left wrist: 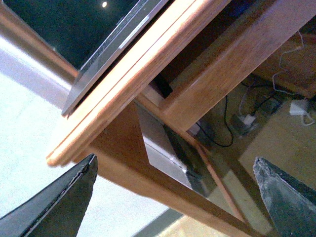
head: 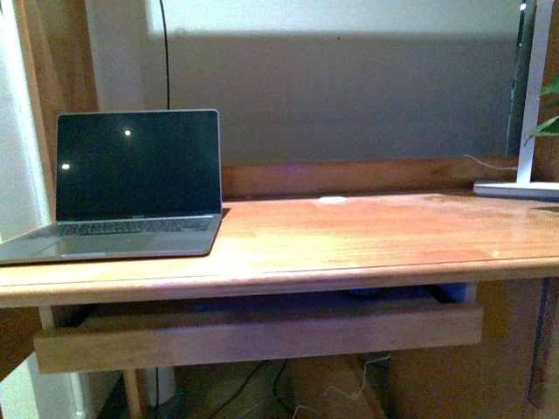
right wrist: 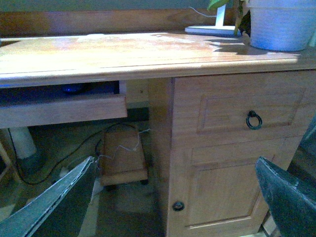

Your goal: Place mouse

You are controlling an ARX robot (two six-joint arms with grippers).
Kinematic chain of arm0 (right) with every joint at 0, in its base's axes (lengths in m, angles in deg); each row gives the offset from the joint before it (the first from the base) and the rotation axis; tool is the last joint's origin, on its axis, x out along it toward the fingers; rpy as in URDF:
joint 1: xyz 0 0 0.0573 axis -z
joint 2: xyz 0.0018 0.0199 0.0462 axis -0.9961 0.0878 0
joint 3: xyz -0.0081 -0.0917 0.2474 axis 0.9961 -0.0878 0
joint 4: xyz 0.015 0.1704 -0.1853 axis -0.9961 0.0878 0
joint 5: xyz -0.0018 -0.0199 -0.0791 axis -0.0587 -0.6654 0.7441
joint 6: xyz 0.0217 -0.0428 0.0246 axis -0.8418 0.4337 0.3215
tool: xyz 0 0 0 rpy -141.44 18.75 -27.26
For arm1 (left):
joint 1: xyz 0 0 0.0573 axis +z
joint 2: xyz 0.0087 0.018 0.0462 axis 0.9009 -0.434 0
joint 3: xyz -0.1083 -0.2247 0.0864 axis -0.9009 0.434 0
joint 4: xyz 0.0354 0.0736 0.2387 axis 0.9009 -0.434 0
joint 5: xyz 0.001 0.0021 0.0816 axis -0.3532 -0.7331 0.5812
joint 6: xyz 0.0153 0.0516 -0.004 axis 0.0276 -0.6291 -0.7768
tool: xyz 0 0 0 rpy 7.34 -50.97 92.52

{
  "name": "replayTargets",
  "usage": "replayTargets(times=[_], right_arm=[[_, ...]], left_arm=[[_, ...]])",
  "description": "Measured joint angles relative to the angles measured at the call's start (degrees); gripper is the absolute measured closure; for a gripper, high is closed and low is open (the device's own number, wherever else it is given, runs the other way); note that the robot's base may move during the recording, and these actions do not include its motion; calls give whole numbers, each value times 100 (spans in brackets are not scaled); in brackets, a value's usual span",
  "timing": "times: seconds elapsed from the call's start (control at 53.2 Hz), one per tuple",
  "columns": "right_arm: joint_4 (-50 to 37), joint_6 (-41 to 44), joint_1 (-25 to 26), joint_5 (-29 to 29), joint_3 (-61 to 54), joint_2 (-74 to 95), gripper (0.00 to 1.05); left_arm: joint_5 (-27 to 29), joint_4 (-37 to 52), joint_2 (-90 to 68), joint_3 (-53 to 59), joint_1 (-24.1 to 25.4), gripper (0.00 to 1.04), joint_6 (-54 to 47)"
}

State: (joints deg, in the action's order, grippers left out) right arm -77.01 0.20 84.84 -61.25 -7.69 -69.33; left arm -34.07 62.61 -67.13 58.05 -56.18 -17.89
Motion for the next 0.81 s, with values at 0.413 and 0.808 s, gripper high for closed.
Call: replayTargets(times=[0.413, 0.808], right_arm=[[0, 0, 0, 0, 0, 0, 7], [0, 0, 0, 0, 0, 0, 7]], left_arm=[[-732, 905, -2651, -1650, -273, 8, -2188], [-809, -122, -3604, -3244, -317, 8, -2938]])
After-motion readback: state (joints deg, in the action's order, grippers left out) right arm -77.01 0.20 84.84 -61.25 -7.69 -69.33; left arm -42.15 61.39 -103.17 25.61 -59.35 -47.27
